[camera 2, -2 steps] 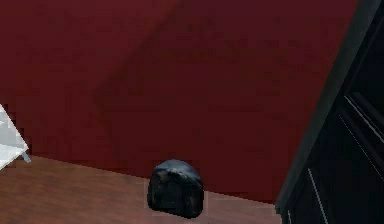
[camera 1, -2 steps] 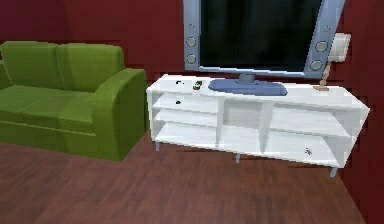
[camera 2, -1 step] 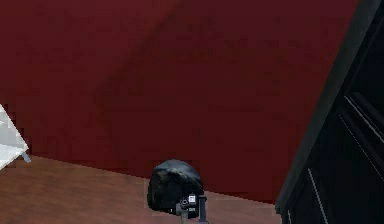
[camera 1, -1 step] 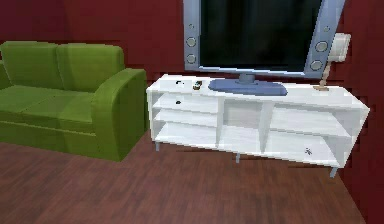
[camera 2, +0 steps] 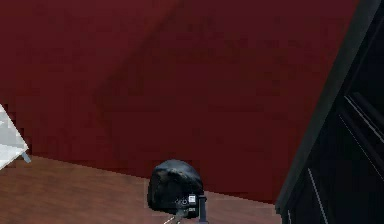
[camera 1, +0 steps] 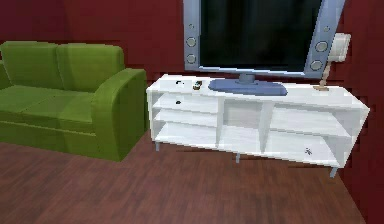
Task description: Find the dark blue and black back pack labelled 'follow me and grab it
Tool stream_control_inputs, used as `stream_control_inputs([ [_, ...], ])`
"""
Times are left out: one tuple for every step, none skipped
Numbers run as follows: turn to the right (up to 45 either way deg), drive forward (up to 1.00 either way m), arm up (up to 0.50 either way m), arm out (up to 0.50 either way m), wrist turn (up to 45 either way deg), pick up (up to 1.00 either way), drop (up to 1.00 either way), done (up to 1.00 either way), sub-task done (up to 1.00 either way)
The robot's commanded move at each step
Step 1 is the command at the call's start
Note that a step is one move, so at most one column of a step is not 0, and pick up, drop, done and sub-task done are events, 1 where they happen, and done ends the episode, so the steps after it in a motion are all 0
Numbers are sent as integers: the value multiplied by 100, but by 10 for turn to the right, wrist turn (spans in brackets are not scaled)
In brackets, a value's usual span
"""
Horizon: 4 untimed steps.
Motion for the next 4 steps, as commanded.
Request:
stream_control_inputs([
  [0, 0, 0, 0, 450, 0, 0, 0, 0],
  [0, 0, 0, 0, 450, 0, 0, 0, 0],
  [0, 0, 0, 0, 450, 0, 0, 0, 0],
  [0, 0, 0, 0, 90, 0, 0, 0, 0],
])
